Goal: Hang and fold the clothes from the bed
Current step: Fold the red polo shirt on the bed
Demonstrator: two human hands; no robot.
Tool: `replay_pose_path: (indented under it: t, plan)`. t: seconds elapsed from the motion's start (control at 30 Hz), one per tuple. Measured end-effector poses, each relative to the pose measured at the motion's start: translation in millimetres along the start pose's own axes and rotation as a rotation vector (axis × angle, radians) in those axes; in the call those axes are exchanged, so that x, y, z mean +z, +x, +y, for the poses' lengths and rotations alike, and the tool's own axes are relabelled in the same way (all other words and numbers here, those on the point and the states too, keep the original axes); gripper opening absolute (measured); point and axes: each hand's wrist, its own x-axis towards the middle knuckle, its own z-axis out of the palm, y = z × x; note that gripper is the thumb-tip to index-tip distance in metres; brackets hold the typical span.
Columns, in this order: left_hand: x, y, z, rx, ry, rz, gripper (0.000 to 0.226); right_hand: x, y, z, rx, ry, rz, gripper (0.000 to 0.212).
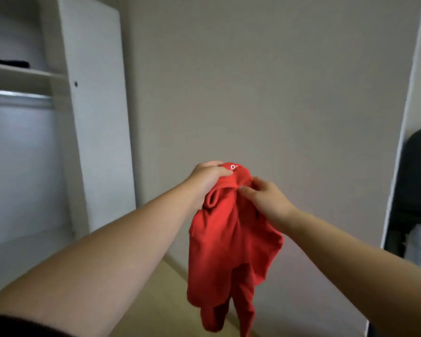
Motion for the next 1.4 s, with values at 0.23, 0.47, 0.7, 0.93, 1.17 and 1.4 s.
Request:
replay_pose_path:
  t: [0.23, 0.47, 0.7, 0.93, 1.17, 1.4]
  plan:
    - [-67.1, -24.2, 29.5, 0.025, 0.255, -0.128, 0.019, 47.7, 24.2, -40.9, 0.091, 0.228, -0.035, 0.021]
    - [-88.6, -29.4, 29.1, 0.165, 0.726, -0.011, 0.026, 53.3, 26.5, -44.4, 0.050, 0.124, -0.119, 0.021]
    - [-72.6, -10.7, 32.8, 0.145, 0.747, 0.079, 0.016, 34.9, 18.8, -37.6, 0.022, -0.390, -0.220, 0.032]
    - [-52.3, 6.7, 37.0, 0.287, 1.127, 0.090, 0.019, 3.0, 17.2, -20.4, -0.221, -1.079, 0.009, 0.021]
    - [-53.5, 13.0, 7.5, 0.350, 1.411, 0.230, 0.016, -30.5, 28.9, -10.4, -0.184, -1.397, 0.148, 0.026]
    - [-58.6, 7.9, 4.7, -0.045, 1.600, 0.255, 0.020, -40.3, 31.2, -15.7, 0.094, -1.402, 0.237, 0.026]
